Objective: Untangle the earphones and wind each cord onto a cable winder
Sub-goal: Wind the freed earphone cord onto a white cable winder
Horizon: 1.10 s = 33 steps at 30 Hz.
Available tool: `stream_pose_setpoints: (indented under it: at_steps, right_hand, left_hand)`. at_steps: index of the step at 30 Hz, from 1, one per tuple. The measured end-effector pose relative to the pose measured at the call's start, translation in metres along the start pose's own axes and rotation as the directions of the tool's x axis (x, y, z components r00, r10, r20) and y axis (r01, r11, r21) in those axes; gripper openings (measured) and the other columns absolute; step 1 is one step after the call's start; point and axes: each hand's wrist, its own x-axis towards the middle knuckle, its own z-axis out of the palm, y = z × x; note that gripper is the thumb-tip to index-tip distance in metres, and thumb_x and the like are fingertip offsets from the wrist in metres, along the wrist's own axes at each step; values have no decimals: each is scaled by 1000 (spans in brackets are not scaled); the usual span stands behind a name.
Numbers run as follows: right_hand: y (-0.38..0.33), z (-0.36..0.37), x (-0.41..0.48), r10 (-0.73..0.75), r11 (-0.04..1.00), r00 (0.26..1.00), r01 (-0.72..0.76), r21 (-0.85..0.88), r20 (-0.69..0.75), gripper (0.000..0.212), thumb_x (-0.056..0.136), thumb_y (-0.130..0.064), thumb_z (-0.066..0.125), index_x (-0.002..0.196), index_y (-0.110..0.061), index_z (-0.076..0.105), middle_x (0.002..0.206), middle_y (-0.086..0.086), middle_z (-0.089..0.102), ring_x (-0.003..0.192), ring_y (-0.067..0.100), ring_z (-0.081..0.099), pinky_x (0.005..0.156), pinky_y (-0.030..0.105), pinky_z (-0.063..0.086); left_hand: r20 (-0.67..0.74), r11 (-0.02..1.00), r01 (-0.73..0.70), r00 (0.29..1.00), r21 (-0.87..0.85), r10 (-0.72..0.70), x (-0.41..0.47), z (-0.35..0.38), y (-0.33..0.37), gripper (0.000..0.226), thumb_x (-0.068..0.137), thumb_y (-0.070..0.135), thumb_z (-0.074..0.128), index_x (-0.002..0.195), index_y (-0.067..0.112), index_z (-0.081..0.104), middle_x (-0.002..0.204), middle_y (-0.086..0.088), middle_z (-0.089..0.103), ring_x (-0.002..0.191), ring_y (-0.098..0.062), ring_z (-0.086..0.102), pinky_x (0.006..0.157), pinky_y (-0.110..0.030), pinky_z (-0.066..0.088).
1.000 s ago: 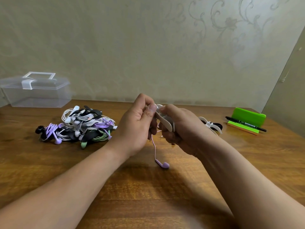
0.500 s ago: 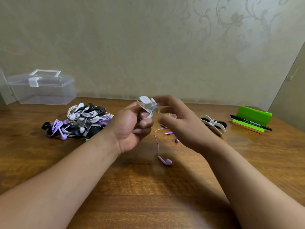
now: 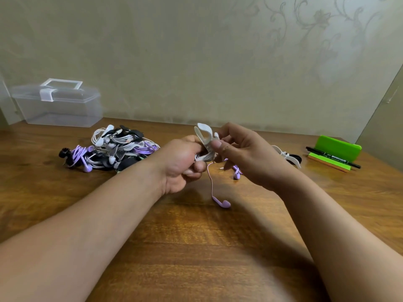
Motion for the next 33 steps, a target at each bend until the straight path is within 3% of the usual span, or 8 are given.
stream_pose_setpoints:
  at_steps: [4, 10, 17, 20, 26, 33]
  right_hand:
    - [0, 1, -1, -26, 998, 999, 27, -52, 20, 20, 101, -40, 67, 107, -21, 65, 91, 6, 71, 89, 29, 72, 84, 57, 59]
    - [0, 4, 0, -62, 995, 998, 61, -78, -11, 18, 100, -40, 68, 107, -22, 67, 93, 5, 74, 92, 31, 72, 87, 61, 56]
    - [2, 8, 0, -87, 994, 991, 79, -76, -104, 10, 100, -33, 70, 102, -24, 68, 90, -1, 76, 88, 24, 71, 84, 54, 56]
    - [5, 5, 2, -89, 992, 991, 79, -99, -100, 4, 100, -30, 71, 102, -27, 68, 94, -1, 78, 92, 22, 73, 86, 54, 57]
    - [1, 2, -2, -134, 987, 987, 124, -101, -90, 10, 98, -19, 73, 102, -27, 68, 97, -8, 77, 95, 10, 73, 84, 44, 59]
    - [2, 0, 1, -159, 987, 978, 156, -33, -133, 8, 99, -16, 72, 104, -22, 69, 98, -1, 78, 96, 22, 74, 86, 54, 58]
  left_hand:
    - [-57, 964, -90, 993, 251, 108, 3, -1, -4, 33, 108, 7, 34, 120, 10, 64, 78, -4, 60, 41, -7, 35, 33, -15, 19]
    - [-80, 944, -137, 983, 300, 168, 9, -3, -8, 28, 107, 8, 42, 121, 13, 65, 75, -5, 57, 48, -11, 43, 39, -20, 29]
    - [-122, 943, -152, 973, 296, 195, 8, -3, -9, 20, 106, 11, 47, 115, 10, 65, 78, -7, 59, 52, -14, 49, 42, -22, 38]
    - [-136, 923, -208, 955, 324, 263, 9, -5, -10, 17, 109, 18, 48, 97, 10, 58, 75, -9, 58, 49, -12, 50, 41, -23, 38]
    - [-170, 883, -251, 925, 396, 339, 14, -10, -12, 23, 110, 24, 49, 92, 10, 52, 75, -12, 54, 52, -17, 46, 44, -25, 32]
    - [-135, 903, -263, 936, 341, 324, 12, -11, -10, 26, 111, 21, 45, 87, 13, 49, 72, -7, 53, 49, -16, 46, 39, -22, 32]
